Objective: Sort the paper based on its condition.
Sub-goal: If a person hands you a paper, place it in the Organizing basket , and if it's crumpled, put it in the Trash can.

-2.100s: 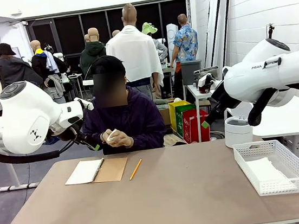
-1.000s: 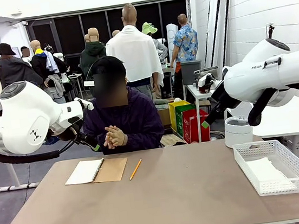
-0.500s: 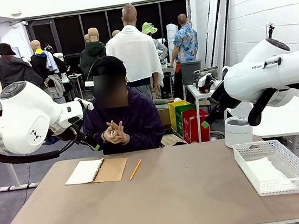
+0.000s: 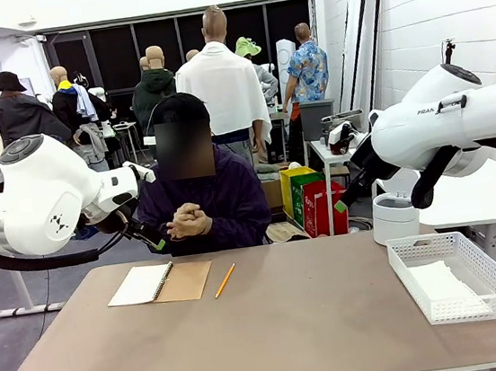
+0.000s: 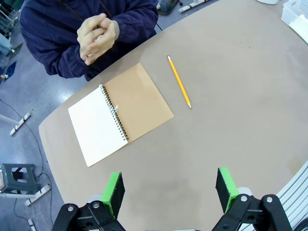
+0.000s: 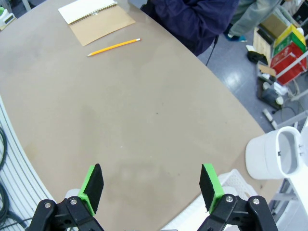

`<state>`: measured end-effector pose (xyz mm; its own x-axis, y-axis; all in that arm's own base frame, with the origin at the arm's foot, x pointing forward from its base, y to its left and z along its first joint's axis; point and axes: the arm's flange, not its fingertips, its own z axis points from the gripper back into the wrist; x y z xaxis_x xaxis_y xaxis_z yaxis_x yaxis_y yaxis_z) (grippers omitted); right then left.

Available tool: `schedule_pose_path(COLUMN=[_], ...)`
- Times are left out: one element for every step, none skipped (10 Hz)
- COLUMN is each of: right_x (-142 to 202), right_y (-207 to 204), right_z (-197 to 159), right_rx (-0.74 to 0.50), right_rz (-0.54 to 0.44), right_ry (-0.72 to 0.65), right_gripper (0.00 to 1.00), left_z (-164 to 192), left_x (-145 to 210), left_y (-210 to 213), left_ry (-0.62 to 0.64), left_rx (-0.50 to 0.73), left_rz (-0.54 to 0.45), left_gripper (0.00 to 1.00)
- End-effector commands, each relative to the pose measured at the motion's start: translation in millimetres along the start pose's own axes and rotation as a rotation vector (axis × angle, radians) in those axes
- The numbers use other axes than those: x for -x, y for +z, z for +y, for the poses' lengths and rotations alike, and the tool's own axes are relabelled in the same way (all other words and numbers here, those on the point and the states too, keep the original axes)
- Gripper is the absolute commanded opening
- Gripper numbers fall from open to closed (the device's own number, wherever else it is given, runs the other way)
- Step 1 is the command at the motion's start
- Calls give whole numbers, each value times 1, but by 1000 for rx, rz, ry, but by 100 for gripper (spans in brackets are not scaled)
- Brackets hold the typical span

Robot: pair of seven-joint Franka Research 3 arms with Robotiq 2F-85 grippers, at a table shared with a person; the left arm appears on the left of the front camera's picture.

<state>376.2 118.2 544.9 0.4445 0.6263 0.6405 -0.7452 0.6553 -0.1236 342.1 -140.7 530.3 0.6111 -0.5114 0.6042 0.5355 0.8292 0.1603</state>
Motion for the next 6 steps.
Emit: schedule_pose_path(right_x=[1, 1, 1, 1, 1, 1], right_y=[0, 0, 0, 0, 0, 0], right_z=[0, 0, 0, 0, 0, 0], right_rx=[11, 11, 11, 11, 11, 11], right_rz=[6, 6, 6, 6, 6, 6], right_ry=[-6, -6, -6, -6, -6, -6], right_gripper=[100, 100, 100, 100, 100, 100], left_z=[1, 1, 1, 1, 1, 1], left_x=[1, 1, 1, 1, 1, 1], left_y=[0, 0, 0, 0, 0, 0], left_ry=[1, 1, 1, 1, 1, 1], left_rx=[0, 0, 0, 0, 0, 0], left_rz=[1, 1, 1, 1, 1, 1], left_gripper=[100, 100, 100, 100, 100, 100])
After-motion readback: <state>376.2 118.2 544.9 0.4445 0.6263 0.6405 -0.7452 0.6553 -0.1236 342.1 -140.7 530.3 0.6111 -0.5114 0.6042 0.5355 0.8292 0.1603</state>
